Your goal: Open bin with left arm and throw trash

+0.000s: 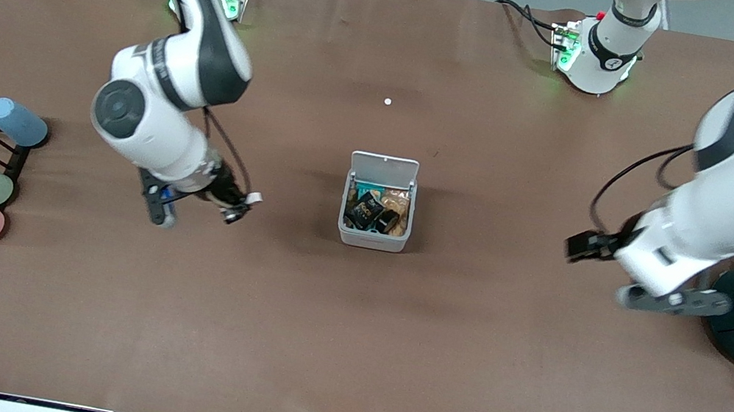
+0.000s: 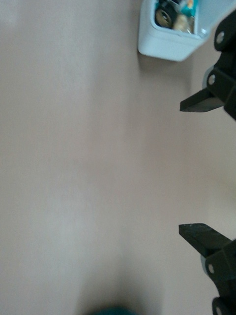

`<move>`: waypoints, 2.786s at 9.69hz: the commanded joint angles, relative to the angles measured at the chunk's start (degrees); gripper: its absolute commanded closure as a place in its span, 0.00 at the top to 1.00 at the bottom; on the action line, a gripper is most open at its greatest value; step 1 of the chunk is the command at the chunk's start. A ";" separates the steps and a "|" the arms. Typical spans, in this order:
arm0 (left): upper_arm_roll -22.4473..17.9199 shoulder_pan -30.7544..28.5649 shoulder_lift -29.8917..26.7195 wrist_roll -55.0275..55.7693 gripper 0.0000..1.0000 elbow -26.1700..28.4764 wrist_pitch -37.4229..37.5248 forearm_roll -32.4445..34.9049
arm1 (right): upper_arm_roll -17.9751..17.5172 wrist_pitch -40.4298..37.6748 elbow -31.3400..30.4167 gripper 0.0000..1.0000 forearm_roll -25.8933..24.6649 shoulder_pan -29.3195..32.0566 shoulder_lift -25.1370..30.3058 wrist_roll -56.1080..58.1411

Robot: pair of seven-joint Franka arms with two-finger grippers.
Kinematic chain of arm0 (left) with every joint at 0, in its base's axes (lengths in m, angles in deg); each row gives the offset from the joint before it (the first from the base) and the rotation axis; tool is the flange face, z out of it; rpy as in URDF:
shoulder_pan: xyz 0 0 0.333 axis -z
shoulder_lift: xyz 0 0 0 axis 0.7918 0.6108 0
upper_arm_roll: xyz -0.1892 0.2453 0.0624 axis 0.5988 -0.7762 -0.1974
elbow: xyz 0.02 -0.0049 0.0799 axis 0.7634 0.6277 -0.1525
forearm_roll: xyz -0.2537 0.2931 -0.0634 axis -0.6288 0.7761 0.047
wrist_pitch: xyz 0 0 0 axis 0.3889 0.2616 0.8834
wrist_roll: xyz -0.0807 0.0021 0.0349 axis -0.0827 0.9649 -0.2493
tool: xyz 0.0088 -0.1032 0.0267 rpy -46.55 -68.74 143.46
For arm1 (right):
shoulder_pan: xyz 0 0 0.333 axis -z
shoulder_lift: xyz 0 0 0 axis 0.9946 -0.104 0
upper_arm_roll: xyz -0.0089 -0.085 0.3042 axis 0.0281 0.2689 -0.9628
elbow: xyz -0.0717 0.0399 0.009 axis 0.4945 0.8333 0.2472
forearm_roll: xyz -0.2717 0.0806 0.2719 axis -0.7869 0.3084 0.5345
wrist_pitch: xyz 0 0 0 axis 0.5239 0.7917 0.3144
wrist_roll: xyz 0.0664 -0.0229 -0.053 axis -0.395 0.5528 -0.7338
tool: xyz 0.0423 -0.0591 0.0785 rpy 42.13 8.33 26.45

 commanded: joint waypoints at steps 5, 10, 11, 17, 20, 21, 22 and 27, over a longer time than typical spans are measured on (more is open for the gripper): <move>-27.40 13.93 -17.31 -17.33 1.00 11.84 0.70 -4.98 | 0.30 0.08 14.06 0.00 -6.67 -13.78 -15.03 -1.32; -27.24 13.32 -16.00 -16.12 1.00 8.67 3.24 -5.51 | 0.21 0.69 14.15 0.02 -6.58 -16.07 -15.03 -1.14; -27.24 13.41 -15.82 -16.04 1.00 8.15 3.24 -5.25 | 0.21 0.96 14.15 0.03 -6.58 -16.68 -15.73 -1.14; -27.15 13.85 -14.33 -16.39 1.00 6.47 3.24 -4.89 | 0.21 2.28 14.06 0.40 -6.05 -16.69 -16.35 2.29; -27.06 13.85 -14.32 -16.30 1.00 6.38 3.24 -4.89 | 0.21 2.28 14.14 0.60 -6.05 -16.69 -16.26 2.11; -26.97 13.85 -14.32 -16.30 1.00 6.38 3.24 -4.98 | 0.21 2.28 14.15 0.63 -6.14 -16.69 -16.26 2.11; -26.97 13.85 -14.32 -16.39 1.00 6.38 3.24 -4.98 | 0.21 2.19 14.15 0.64 -6.14 -16.69 -16.17 2.11; -27.06 13.59 -14.32 -16.13 1.00 6.38 3.24 -5.24 | 1.88 -8.14 19.06 0.78 -6.58 -10.30 -11.09 4.11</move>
